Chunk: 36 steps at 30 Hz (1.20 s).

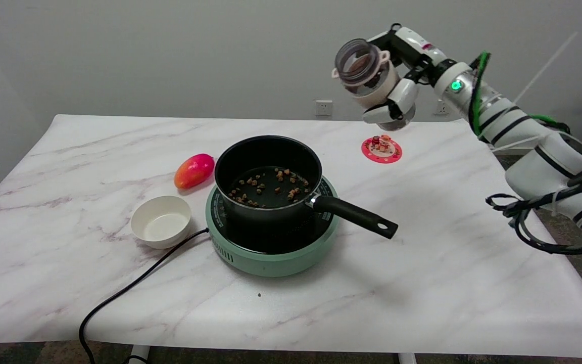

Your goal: Place the bottle onto the table.

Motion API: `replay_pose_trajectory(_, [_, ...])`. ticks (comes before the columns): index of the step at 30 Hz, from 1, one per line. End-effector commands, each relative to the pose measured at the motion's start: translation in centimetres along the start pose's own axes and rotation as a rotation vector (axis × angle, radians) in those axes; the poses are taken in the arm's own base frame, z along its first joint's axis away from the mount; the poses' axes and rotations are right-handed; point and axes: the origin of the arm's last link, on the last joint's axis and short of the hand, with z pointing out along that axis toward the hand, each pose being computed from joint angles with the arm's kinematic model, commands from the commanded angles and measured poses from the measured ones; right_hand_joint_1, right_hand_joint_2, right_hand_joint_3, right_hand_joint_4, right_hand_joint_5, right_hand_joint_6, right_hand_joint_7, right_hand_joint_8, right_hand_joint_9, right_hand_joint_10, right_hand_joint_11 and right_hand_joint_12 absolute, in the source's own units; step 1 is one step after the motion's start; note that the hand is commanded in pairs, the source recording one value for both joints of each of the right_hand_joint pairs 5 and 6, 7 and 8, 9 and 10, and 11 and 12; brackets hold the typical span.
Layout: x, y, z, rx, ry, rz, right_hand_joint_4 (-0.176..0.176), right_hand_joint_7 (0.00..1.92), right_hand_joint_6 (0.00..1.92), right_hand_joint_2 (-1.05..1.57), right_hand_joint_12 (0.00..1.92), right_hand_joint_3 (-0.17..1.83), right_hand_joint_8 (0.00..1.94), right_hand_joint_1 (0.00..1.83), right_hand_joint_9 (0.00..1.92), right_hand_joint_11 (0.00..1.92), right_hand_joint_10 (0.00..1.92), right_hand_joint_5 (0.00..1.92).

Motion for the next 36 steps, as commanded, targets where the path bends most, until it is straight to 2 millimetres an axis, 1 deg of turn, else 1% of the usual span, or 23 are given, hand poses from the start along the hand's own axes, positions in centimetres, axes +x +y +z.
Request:
replay_pose_trajectory(1, [1.8, 9.4, -8.0, -0.103, 0.249, 0.512, 0.0, 1.51, 1.49, 0.33, 1.1, 1.2, 1.51, 1.58, 1.34, 1.1, 1.34, 1.49])
replay_pose_trajectory(6, [1.0, 11.9, -10.3, -0.138, 0.299, 0.582, 0.0, 1.53, 1.51, 0.41, 1.12, 1.14, 1.53, 1.58, 1.36, 1.12, 1.36, 1.51])
replay_pose_trajectory(11, [-0.1, 14.1, -12.7, -0.197, 0.33, 0.604, 0.0, 1.56, 1.56, 0.48, 1.14, 1.1, 1.56, 1.58, 1.39, 1.14, 1.39, 1.56])
replay_pose_trajectory(13, [-0.5, 15.0, -13.6, -0.223, 0.339, 0.613, 0.0, 1.58, 1.59, 0.52, 1.15, 1.06, 1.58, 1.58, 1.4, 1.15, 1.4, 1.59])
replay_pose_trajectory(14, [-0.5, 15.7, -14.3, -0.249, 0.356, 0.601, 0.0, 1.59, 1.59, 0.53, 1.16, 1.04, 1.59, 1.58, 1.4, 1.16, 1.4, 1.59])
replay_pose_trajectory(15, [-0.9, 15.6, -14.4, -0.242, 0.348, 0.613, 0.0, 1.59, 1.6, 0.54, 1.16, 1.03, 1.59, 1.58, 1.4, 1.16, 1.4, 1.6])
replay_pose_trajectory(23, [-3.0, 18.2, -17.1, -0.333, 0.38, 0.626, 0.0, 1.62, 1.68, 0.65, 1.19, 0.95, 1.62, 1.56, 1.43, 1.19, 1.43, 1.68])
replay_pose_trajectory(27, [-4.0, 18.9, -17.6, -0.339, 0.408, 0.638, 0.0, 1.63, 1.69, 0.69, 1.2, 0.93, 1.63, 1.56, 1.44, 1.2, 1.44, 1.69])
replay_pose_trajectory(30, [-4.8, 19.4, -18.0, -0.345, 0.437, 0.607, 0.0, 1.65, 1.72, 0.78, 1.21, 0.87, 1.65, 1.54, 1.46, 1.21, 1.46, 1.72])
replay_pose_trajectory(33, [-5.5, 20.0, -17.9, -0.364, 0.468, 0.577, 0.0, 1.66, 1.74, 0.83, 1.22, 0.83, 1.66, 1.53, 1.46, 1.22, 1.46, 1.74])
replay_pose_trajectory(36, [-5.8, 20.2, -17.0, -0.357, 0.489, 0.581, 0.0, 1.65, 1.73, 0.84, 1.21, 0.8, 1.65, 1.52, 1.46, 1.21, 1.46, 1.73])
